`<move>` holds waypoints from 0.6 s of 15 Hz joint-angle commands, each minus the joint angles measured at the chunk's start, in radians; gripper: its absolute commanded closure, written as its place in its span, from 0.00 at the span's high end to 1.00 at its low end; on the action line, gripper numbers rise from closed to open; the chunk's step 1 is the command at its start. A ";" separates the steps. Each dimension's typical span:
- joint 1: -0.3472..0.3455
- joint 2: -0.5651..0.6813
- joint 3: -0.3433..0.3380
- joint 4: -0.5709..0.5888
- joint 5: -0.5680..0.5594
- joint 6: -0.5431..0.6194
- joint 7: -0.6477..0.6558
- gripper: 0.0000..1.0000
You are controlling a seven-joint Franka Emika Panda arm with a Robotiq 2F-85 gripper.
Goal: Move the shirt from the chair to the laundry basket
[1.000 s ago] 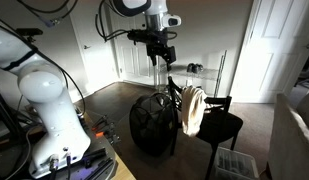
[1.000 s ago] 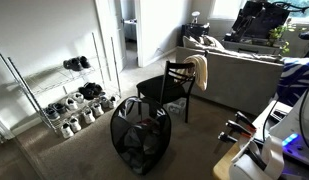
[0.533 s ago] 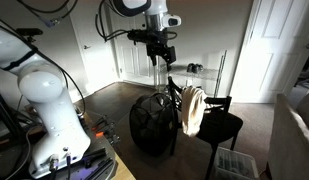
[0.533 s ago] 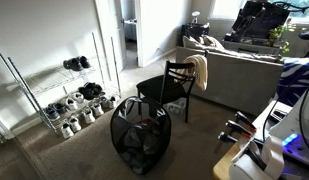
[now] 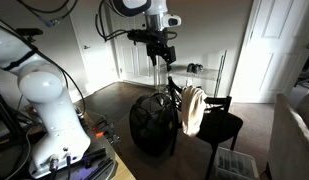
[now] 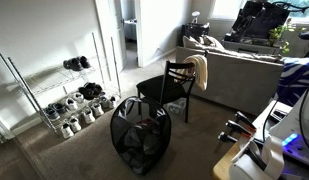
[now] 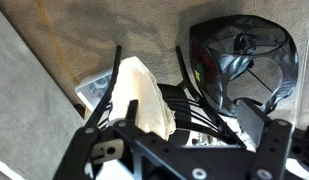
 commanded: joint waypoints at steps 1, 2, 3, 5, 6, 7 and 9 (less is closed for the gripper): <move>-0.012 0.010 0.021 0.004 0.018 -0.004 -0.015 1.00; -0.012 0.019 0.031 0.006 0.018 0.005 0.003 1.00; -0.006 0.032 0.045 0.009 0.017 0.011 0.016 1.00; 0.004 0.049 0.080 0.011 0.017 0.029 0.049 1.00; 0.010 0.057 0.098 0.013 0.018 0.040 0.066 1.00; 0.009 0.072 0.125 0.018 0.011 0.051 0.100 1.00; 0.016 0.100 0.169 0.025 0.009 0.084 0.161 1.00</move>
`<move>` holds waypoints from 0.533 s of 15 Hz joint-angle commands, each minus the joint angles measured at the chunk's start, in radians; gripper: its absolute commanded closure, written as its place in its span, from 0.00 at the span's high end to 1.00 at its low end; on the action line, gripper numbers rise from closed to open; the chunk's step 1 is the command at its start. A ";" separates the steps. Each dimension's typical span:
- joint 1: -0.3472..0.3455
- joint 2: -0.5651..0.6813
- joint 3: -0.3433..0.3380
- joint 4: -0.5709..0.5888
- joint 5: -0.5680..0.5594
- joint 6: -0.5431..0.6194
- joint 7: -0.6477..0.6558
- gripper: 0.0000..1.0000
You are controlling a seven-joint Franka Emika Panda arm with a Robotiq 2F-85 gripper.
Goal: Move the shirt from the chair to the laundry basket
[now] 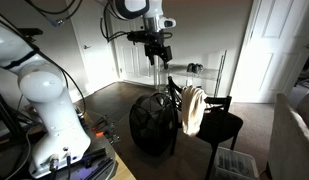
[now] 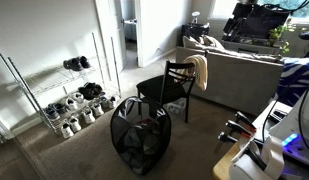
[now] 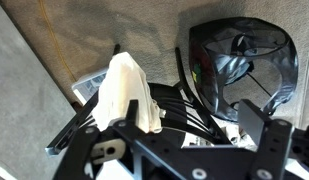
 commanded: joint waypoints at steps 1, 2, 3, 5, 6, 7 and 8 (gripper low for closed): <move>0.017 0.079 0.069 0.036 0.020 0.057 0.098 1.00; 0.019 0.106 0.087 0.049 0.020 0.069 0.134 1.00; 0.018 0.134 0.104 0.063 0.019 0.073 0.178 1.00; 0.015 0.204 0.125 0.094 0.018 0.091 0.251 1.00; 0.019 0.243 0.127 0.114 0.031 0.097 0.267 1.00; 0.022 0.288 0.127 0.137 0.046 0.110 0.282 1.00; 0.022 0.327 0.131 0.159 0.052 0.125 0.299 1.00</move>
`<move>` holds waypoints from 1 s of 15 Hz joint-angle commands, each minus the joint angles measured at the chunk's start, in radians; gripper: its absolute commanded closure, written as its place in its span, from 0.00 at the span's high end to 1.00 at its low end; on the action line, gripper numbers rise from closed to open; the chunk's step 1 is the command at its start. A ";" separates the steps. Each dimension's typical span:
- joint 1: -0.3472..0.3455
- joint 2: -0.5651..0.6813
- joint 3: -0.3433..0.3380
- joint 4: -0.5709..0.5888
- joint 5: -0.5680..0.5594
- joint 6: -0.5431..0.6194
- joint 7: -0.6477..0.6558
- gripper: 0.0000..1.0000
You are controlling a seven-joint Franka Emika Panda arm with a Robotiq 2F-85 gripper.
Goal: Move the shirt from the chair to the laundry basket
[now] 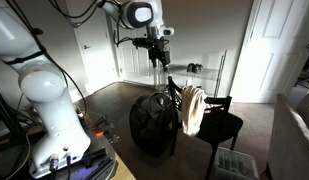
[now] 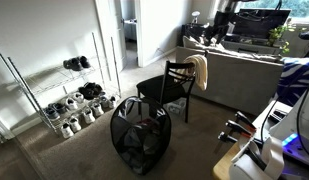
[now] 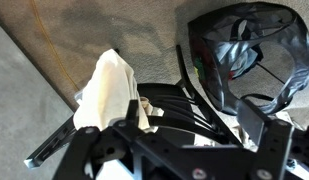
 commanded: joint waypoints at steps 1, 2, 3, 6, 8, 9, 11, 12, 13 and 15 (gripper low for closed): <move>-0.009 0.163 0.020 0.094 0.017 0.071 0.095 1.00; -0.012 0.198 0.025 0.115 -0.001 0.093 0.133 1.00; -0.015 0.227 0.028 0.133 -0.026 0.116 0.178 1.00; -0.021 0.293 0.015 0.182 -0.152 0.157 0.344 1.00; -0.023 0.311 -0.008 0.208 -0.254 0.141 0.456 1.00; -0.024 0.315 -0.024 0.220 -0.313 0.126 0.517 1.00; -0.025 0.322 -0.045 0.244 -0.392 0.090 0.596 1.00; -0.024 0.325 -0.050 0.254 -0.404 0.064 0.604 1.00; -0.024 0.317 -0.045 0.230 -0.355 0.108 0.546 1.00; -0.026 0.318 -0.052 0.242 -0.373 0.084 0.558 1.00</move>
